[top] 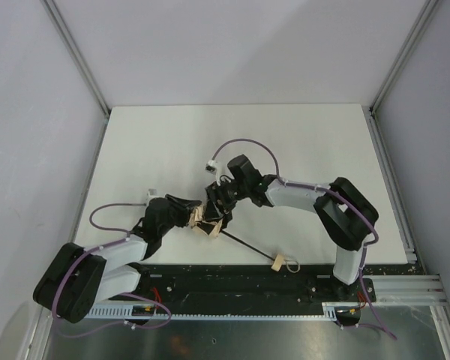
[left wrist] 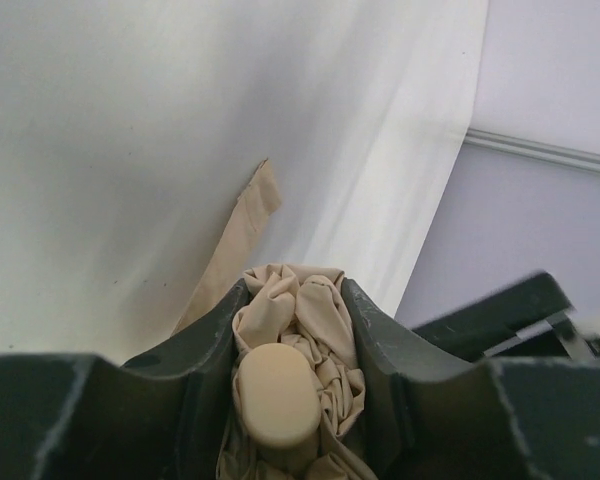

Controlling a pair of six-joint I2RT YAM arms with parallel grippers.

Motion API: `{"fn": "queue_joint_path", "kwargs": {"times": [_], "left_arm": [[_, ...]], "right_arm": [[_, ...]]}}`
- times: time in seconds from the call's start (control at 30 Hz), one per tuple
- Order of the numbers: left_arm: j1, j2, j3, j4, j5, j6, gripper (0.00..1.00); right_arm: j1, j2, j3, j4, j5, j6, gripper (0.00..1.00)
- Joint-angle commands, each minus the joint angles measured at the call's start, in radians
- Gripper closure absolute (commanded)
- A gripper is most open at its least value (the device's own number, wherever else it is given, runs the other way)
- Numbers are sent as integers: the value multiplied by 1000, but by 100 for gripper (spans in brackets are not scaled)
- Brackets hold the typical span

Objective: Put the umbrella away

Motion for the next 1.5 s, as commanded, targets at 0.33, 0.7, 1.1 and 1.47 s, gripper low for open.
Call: {"fn": "queue_joint_path", "kwargs": {"times": [0.33, 0.7, 1.1, 1.47], "left_arm": [[-5, -17, 139, -293, 59, -128, 100], [4, -72, 165, -379, 58, -106, 100], [23, -108, 171, -271, 81, 31, 100], [36, -98, 159, -241, 205, -110, 100]], "right_arm": [[289, -32, 15, -124, 605, -422, 32], [233, -37, 11, -136, 218, -404, 26], [97, -35, 2, -42, -213, -159, 6], [208, -9, 40, -189, 294, -324, 5]]}}
